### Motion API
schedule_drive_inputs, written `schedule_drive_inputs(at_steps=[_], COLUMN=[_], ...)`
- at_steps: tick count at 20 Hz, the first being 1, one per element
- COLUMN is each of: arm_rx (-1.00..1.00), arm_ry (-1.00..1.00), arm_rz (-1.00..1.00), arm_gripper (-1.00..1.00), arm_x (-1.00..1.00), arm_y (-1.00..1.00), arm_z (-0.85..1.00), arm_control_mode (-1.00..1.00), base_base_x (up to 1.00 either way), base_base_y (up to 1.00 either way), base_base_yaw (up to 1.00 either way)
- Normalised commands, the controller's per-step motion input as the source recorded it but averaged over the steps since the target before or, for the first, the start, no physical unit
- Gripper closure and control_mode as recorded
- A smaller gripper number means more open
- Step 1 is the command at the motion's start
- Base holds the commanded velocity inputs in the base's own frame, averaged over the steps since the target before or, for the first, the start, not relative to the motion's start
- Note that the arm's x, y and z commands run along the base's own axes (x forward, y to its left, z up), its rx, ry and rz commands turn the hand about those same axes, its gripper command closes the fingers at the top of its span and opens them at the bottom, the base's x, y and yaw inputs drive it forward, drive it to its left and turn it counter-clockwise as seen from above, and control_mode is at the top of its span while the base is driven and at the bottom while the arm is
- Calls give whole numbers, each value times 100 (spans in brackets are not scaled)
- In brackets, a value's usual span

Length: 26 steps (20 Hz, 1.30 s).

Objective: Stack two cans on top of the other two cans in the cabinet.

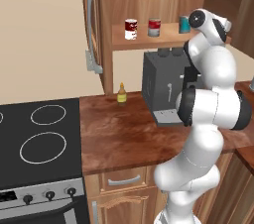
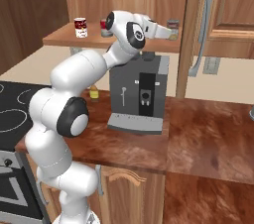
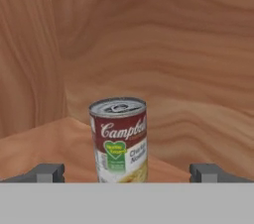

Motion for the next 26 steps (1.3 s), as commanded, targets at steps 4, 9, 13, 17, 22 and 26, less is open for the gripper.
schedule_drive_inputs(at_steps=[4, 9, 13, 17, 22, 26], arm_rx=[0, 0, 0, 0, 0, 0], arm_ry=[7, 2, 0, 0, 0, 0], arm_rz=[0, 0, 0, 0, 0, 0], arm_gripper=[-100, -100, -100, -100, -100, -100], arm_x=[0, 0, 0, 0, 0, 0], arm_y=[0, 0, 0, 0, 0, 0], arm_z=[0, 0, 0, -3, -12, -3], arm_control_mode=[-100, -100, -100, -100, -100, -100], base_base_x=[0, 0, 0, 0, 0, 0], base_base_y=[0, 0, 0, 0, 0, 0], base_base_yaw=[0, 0, 0, 0, 0, 0])
